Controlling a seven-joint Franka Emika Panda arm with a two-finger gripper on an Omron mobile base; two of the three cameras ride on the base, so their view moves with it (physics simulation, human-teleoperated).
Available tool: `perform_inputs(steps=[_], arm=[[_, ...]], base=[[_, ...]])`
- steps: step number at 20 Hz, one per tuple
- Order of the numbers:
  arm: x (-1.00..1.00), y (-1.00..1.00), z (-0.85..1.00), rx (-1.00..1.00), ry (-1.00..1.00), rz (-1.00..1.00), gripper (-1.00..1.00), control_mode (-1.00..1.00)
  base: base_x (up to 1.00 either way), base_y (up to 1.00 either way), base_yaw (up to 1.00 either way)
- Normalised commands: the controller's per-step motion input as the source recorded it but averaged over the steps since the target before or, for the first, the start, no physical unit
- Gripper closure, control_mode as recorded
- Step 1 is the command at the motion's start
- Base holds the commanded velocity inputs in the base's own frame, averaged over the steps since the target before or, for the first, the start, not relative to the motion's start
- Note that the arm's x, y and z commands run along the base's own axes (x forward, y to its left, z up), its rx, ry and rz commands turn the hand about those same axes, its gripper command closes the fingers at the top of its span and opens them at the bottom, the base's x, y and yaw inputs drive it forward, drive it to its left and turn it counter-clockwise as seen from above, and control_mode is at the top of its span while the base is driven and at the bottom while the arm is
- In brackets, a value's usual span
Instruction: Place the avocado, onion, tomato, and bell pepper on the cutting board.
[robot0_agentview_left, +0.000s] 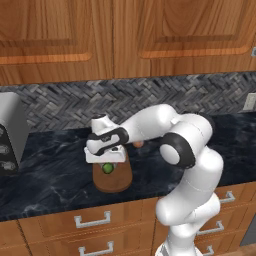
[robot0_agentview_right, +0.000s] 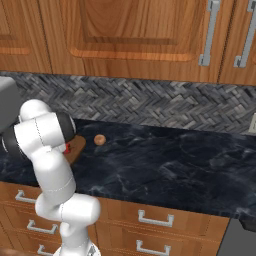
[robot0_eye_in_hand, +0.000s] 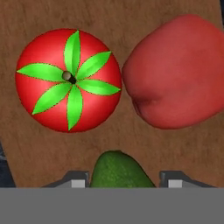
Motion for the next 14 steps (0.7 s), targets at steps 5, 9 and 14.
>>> perform_inputs(steps=[5,9,14], arm=[[0.00,0.05,-0.15,0.00,0.05,0.00,1.00,-1.00],[-0.06,0.07,-0.02,0.00,0.07,0.00,-1.00,-1.00],[-0.21,0.00,0.08,0.00,0.00,0.00,-1.00,-1.00]], base=[[0.00,0.00,0.00],[0.00,0.00,0.00],[0.00,0.00,0.00]])
